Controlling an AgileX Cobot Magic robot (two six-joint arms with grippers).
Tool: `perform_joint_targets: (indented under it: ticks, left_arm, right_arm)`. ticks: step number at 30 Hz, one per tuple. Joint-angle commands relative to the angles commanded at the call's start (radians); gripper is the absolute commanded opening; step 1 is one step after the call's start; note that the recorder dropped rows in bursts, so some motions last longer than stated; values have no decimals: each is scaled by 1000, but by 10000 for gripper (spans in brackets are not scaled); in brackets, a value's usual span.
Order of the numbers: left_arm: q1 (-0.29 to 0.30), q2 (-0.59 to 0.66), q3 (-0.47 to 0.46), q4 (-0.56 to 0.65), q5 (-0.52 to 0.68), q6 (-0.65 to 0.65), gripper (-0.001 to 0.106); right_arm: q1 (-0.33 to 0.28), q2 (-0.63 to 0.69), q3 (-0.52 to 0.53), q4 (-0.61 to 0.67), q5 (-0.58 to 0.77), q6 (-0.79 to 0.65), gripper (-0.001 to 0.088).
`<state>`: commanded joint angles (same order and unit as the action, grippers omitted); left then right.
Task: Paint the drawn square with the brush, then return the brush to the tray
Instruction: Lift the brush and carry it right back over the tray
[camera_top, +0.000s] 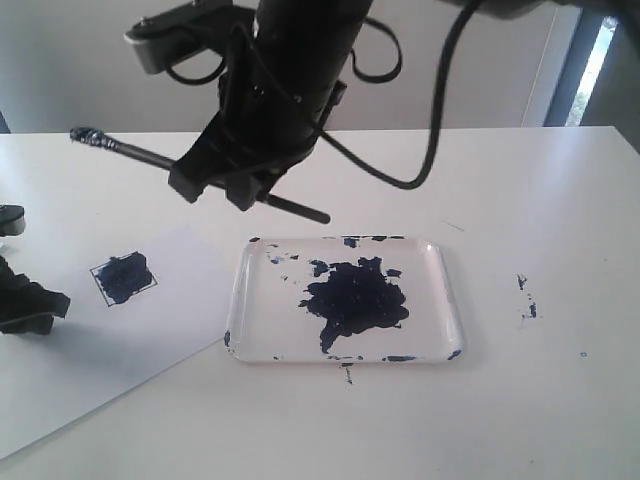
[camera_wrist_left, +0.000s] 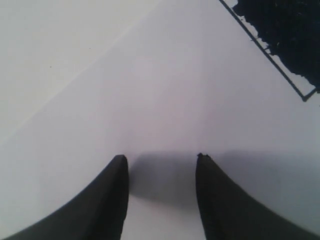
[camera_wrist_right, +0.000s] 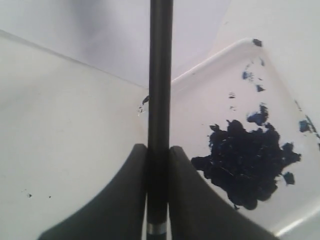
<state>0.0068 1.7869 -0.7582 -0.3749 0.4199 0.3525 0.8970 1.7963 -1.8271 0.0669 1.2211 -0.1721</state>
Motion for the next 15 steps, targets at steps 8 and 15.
perform_joint_targets:
  ticks: [8,15]
  left_arm:
    - [0,-179,0,0,27,-21,478]
    - [2,-356,0,0,30,-39,478]
  right_arm:
    - [0,-135,168,-41,0,70,0]
    - [0,-297,506,-135,0,225,0]
